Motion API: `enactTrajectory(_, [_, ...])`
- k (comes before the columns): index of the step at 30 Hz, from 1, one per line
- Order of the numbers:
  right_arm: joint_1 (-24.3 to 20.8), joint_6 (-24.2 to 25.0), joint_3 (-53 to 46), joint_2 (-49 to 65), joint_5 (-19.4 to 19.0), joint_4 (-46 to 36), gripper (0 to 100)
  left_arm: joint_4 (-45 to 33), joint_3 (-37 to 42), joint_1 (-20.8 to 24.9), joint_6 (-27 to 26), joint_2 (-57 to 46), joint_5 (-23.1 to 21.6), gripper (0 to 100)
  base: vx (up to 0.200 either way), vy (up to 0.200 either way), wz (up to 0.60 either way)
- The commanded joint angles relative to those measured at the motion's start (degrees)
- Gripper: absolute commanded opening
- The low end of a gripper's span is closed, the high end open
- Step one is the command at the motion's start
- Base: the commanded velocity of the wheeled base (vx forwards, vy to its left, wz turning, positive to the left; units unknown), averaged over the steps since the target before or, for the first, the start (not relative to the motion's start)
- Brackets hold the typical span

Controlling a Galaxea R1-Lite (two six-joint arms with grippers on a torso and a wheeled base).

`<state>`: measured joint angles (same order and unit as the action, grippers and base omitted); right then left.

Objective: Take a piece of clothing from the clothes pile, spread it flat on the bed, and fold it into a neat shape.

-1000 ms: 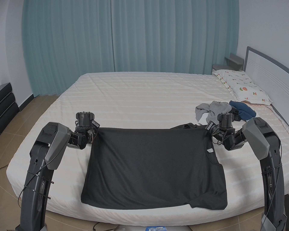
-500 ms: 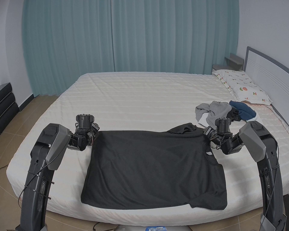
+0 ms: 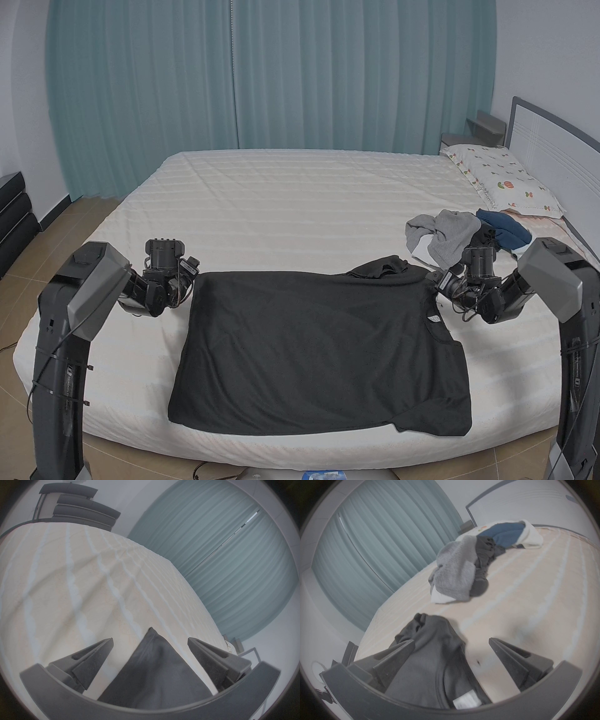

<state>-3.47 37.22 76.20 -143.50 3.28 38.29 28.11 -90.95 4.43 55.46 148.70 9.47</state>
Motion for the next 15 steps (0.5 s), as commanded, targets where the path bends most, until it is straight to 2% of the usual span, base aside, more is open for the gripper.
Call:
enactTrajectory(1, [0.84,5.94,-20.13,18.08,-4.25,2.67,100,6.08,17.39,-0.65,1.94,-16.6,-7.1,100,0.0,0.0,0.0])
enactTrajectory(4, [0.31,8.4,-28.3,23.88,-5.3,5.48,100,6.08,22.05,-0.65,2.03,-19.06,-7.71,100,0.0,0.0,0.0])
enactTrajectory(5, [0.31,8.4,-28.3,23.88,-5.3,5.48,100,6.08,22.05,-0.65,2.03,-19.06,-7.71,100,0.0,0.0,0.0])
enactTrajectory(6, [-0.13,8.49,-32.87,26.78,-6.44,7.06,100,6.34,26.53,-0.65,1.85,-20.2,-7.98,100,0.0,0.0,0.0])
enactTrajectory(7, [-0.13,8.49,-32.87,26.78,-6.44,7.06,100,6.34,26.53,-0.65,1.85,-20.2,-7.98,100,0.0,0.0,0.0])
enactTrajectory(8, [-1.1,8.92,-38.59,30.29,-8.03,9.79,100,8.1,32.51,-0.65,2.03,-21.96,-8.51,100,0.0,0.0,0.0])
enactTrajectory(9, [-1.27,8.92,-40.34,31.08,-8.64,10.75,100,9.07,34.53,-0.65,2.11,-22.31,-8.59,100,0.0,0.0,0.0])
enactTrajectory(12, [-1.27,8.92,-40.34,31.08,-8.64,10.75,100,9.07,34.53,-0.65,2.11,-22.31,-8.59,100,0.0,0.0,0.0])
enactTrajectory(13, [-2.41,8.84,-49.66,32.93,-9.96,18.75,100,15.57,45.51,-0.21,1.85,-23.81,-9.38,100,0.0,0.0,0.0])
enactTrajectory(15, [-2.59,9.1,-53.44,32.93,-10.13,22.44,100,18.12,49.73,0.06,1.76,-23.98,-9.47,100,0.0,0.0,0.0])
